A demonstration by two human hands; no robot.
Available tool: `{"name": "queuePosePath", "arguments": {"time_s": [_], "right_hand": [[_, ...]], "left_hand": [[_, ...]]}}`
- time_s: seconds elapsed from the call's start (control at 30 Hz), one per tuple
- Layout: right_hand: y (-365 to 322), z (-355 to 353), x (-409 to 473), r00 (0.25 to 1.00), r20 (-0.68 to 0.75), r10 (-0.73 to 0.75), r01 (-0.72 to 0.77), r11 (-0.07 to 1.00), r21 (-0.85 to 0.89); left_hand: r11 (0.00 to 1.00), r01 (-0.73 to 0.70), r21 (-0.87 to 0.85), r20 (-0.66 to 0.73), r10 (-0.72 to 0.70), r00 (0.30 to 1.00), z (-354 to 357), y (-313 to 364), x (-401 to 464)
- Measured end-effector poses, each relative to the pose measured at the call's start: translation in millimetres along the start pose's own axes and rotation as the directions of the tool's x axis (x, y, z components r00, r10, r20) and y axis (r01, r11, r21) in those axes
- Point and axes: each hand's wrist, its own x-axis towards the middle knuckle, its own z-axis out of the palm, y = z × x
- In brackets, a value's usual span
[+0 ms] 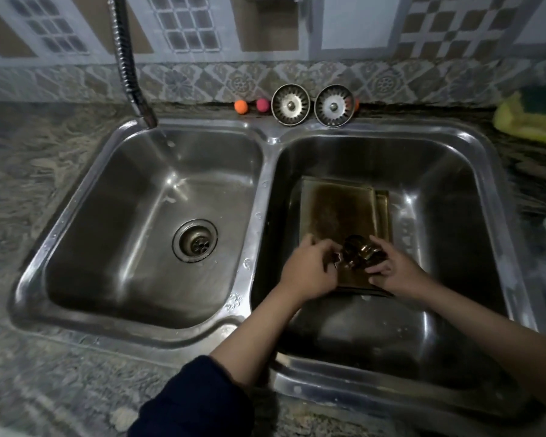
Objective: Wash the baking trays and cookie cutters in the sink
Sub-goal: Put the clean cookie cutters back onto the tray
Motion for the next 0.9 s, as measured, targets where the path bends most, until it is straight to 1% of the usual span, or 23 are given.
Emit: {"name": "queuePosePath", "arguments": {"time_s": [0.03, 0.1, 0.17, 0.23, 0.3, 0.33, 0.37, 0.43, 0.5, 0.57, 0.6, 0.67, 0.77, 0.9], "right_hand": [[3, 1, 1, 1.0, -0.018, 0.0, -0.001, 1.0, -0.018], [2, 2, 2, 0.997, -0.072, -0.006, 0.002, 0.998, -0.059], [-3, 4, 0, 0.989, -0.144, -0.034, 0.023, 0.997, -0.079], [-6, 3, 0, 0.969, -0.238, -0.065, 0.042, 0.994, -0.102], [-6, 2, 1, 0.937, -0.341, -0.075, 0.031, 0.991, -0.132], [-6, 0, 2, 0.92, -0.385, -0.072, 0.022, 0.991, -0.133], [-4, -1, 6, 0.905, -0.421, -0.059, 0.008, 0.993, -0.122], [0, -2, 15, 0.892, -0.45, 0.024, -0.048, 0.998, -0.043], [3, -3, 25, 0.895, -0.424, 0.142, -0.096, 0.987, 0.127], [2, -3, 32, 0.904, -0.371, 0.212, -0.106, 0.953, 0.285], [1, -3, 34, 0.904, -0.365, 0.22, -0.106, 0.945, 0.309], [-5, -2, 36, 0.901, -0.367, 0.233, -0.123, 0.946, 0.3], [-8, -3, 39, 0.894, -0.373, 0.248, -0.172, 0.959, 0.224], [-10, -3, 45, 0.905, -0.341, 0.254, -0.157, 0.946, 0.285]], "left_hand": [[0.997, 0.03, 0.07, -0.02, -0.029, 0.999, 0, -4, 5], [0.981, 0.085, 0.174, 0.012, -0.089, 0.996, 2, -10, 13], [0.976, 0.093, 0.195, 0.026, -0.1, 0.995, 6, -15, 16], [0.971, 0.085, 0.225, -0.051, -0.075, 0.996, 7, -17, 16], [0.959, 0.131, 0.25, -0.15, -0.096, 0.984, 5, -20, 19], [0.959, 0.179, 0.219, -0.163, -0.144, 0.976, 5, -23, 22], [0.96, 0.231, 0.156, -0.148, -0.208, 0.967, 5, -26, 26], [0.952, 0.304, -0.023, -0.067, -0.305, 0.95, 6, -35, 36], [0.919, 0.322, -0.225, 0.019, -0.327, 0.945, 8, -41, 44], [0.869, 0.331, -0.367, 0.092, -0.321, 0.943, 9, -41, 49], [0.844, 0.348, -0.409, 0.132, -0.323, 0.937, 10, -39, 51], [0.803, 0.384, -0.456, 0.182, -0.339, 0.923, 12, -37, 55], [0.762, 0.381, -0.523, 0.174, -0.342, 0.923, 12, -35, 60], [0.707, 0.34, -0.621, 0.171, -0.301, 0.938, 12, -34, 61]]}}
